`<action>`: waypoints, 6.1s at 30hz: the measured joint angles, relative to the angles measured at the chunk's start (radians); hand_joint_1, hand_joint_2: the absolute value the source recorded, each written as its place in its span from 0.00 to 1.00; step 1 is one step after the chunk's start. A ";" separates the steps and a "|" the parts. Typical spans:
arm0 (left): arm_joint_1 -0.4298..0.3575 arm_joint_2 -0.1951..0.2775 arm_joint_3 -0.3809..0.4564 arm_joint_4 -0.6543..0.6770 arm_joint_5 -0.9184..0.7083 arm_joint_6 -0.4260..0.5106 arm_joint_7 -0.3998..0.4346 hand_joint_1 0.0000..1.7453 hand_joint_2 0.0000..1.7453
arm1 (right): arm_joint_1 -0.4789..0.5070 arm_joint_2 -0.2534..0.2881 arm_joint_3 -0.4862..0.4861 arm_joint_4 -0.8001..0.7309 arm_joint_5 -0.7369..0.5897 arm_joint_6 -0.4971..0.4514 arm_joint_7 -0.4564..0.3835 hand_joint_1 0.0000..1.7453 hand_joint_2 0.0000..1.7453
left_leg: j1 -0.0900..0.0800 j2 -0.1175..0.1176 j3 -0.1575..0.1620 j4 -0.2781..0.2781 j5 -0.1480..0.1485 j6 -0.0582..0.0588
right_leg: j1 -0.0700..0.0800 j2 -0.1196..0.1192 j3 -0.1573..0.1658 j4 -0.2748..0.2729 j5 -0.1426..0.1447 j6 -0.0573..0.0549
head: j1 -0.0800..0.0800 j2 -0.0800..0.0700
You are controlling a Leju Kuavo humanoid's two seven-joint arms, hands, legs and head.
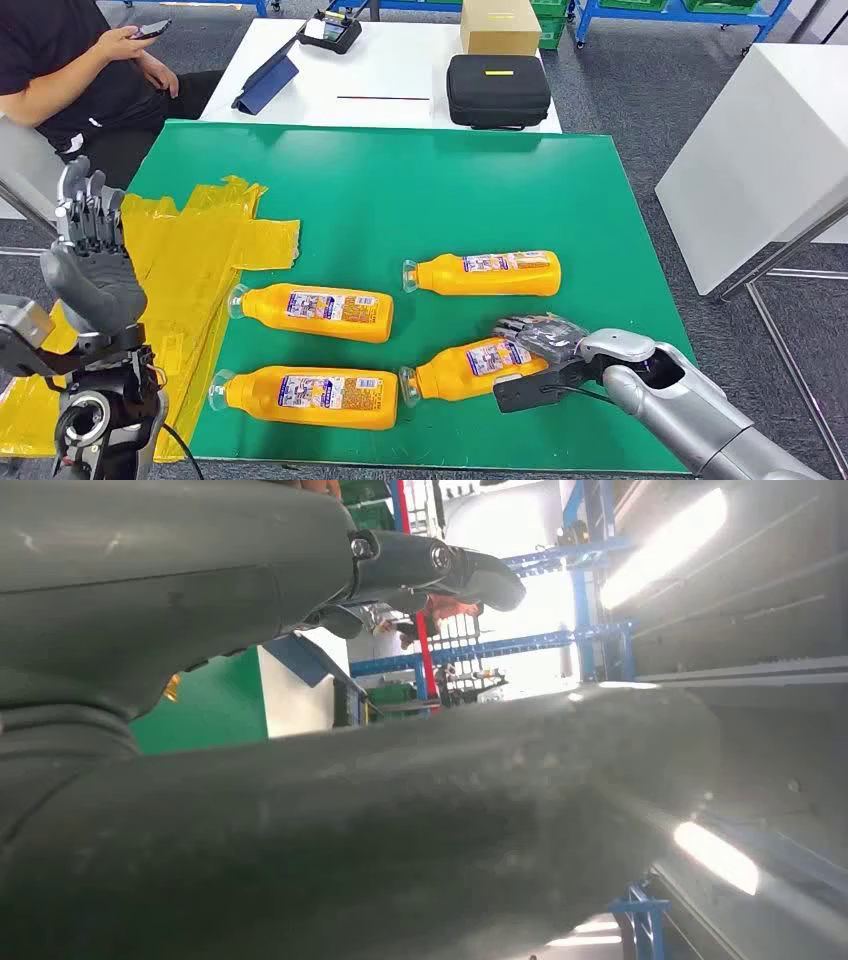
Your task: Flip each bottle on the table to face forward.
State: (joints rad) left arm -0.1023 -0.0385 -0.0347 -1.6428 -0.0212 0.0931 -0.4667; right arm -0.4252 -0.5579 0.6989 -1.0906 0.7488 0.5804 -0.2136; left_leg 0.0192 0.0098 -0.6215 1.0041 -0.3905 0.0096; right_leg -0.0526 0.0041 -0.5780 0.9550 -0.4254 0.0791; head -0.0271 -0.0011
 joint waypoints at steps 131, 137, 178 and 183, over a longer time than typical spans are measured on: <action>-0.151 -0.017 -0.110 0.278 -0.853 0.475 0.215 1.00 1.00 | 0.212 0.726 -0.029 -0.275 -0.054 -0.494 0.253 0.00 0.00 | 0.003 -0.002 -0.031 0.000 0.012 -0.002 | 0.003 -0.004 -0.018 -0.001 0.010 0.000 | 0.001 0.000; -0.155 -0.007 -0.100 0.301 -0.857 0.476 0.214 1.00 1.00 | 0.221 0.712 -0.016 -0.306 -0.055 -0.493 0.254 0.00 0.00 | 0.003 -0.002 -0.030 0.000 0.012 -0.002 | 0.003 -0.004 -0.018 -0.001 0.011 0.000 | 0.000 0.000; -0.354 0.106 -0.078 1.080 -1.401 0.448 0.439 0.00 0.00 | 0.291 0.477 0.146 -0.327 0.129 -0.340 0.403 0.00 1.00 | 0.003 -0.002 -0.030 0.000 0.012 -0.002 | 0.003 -0.004 -0.017 -0.001 0.011 0.000 | 0.001 0.000; -0.344 0.101 -0.053 1.077 -1.360 0.476 0.376 0.00 0.00 | 0.302 0.476 0.129 -0.327 0.165 -0.344 0.411 0.00 1.00 | 0.003 -0.002 -0.030 0.000 0.012 -0.002 | 0.003 -0.004 -0.017 0.000 0.011 0.000 | 0.000 0.000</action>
State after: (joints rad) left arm -0.4464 0.0629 -0.0881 -0.5654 -1.3807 0.5690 -0.0904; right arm -0.1237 -0.0815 0.8279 -1.4172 0.9135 0.2360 0.1971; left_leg 0.0221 0.0080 -0.6512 1.0038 -0.3785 0.0077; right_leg -0.0500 0.0006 -0.5955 0.9545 -0.4146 0.0792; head -0.0267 -0.0011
